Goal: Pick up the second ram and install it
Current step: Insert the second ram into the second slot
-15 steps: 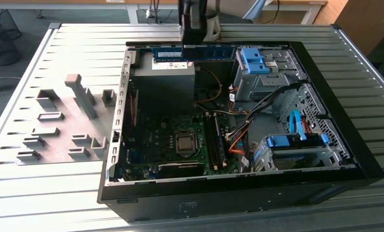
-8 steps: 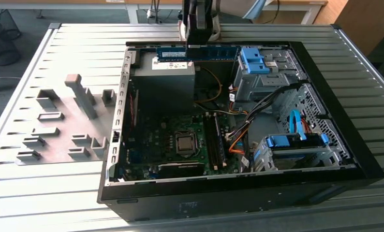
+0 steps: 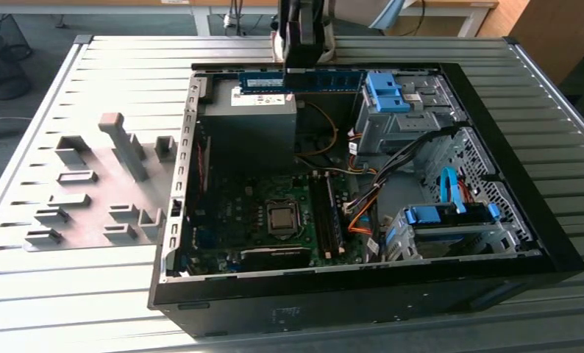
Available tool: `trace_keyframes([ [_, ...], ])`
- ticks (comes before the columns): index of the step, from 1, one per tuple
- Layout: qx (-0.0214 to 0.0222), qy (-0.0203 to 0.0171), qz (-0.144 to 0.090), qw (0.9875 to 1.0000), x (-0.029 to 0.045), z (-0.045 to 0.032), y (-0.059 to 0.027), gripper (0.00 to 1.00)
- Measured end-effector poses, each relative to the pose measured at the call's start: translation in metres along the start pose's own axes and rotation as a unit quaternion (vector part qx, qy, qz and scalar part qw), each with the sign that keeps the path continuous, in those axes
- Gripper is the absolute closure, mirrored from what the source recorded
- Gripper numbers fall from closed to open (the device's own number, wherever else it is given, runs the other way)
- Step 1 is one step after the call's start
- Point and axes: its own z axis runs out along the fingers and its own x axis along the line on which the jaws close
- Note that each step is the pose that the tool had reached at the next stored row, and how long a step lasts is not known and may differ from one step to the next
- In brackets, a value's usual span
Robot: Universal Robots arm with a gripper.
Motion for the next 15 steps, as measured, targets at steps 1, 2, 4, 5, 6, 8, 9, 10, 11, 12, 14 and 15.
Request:
trace_keyframes([
  [1, 0.0000, 0.0000, 0.000, 1.0000, 0.0000, 0.0000, 0.0000, 0.86],
  [2, 0.0000, 0.0000, 0.000, 1.0000, 0.0000, 0.0000, -0.0001, 0.86],
  [4, 0.0000, 0.0001, 0.001, 1.0000, 0.0000, 0.0001, -0.0001, 0.86],
  [5, 0.0001, 0.0002, 0.002, 1.0000, 0.0000, 0.0001, -0.0001, 0.86],
  [6, 0.0002, 0.0002, 0.005, 1.0000, 0.0000, 0.0001, -0.0001, 0.86],
  [8, 0.0005, 0.0001, 0.014, 0.9999, 0.0000, 0.0002, -0.0001, 0.86],
  [9, 0.0008, 0.0000, 0.020, 0.9998, 0.0000, 0.0004, -0.0001, 0.86],
  [10, 0.0010, 0.0000, 0.026, 0.9997, 0.0000, 0.0005, -0.0001, 0.86],
  [11, 0.0013, -0.0001, 0.032, 0.9995, 0.0000, 0.0007, -0.0001, 0.86],
  [12, 0.0016, -0.0001, 0.039, 0.9992, 0.0000, 0.0008, -0.0001, 0.86],
  [14, 0.0023, -0.0003, 0.056, 0.9984, 0.0000, 0.0012, -0.0001, 0.86],
  [15, 0.0025, -0.0003, 0.064, 0.9980, 0.0001, 0.0013, -0.0001, 0.86],
])
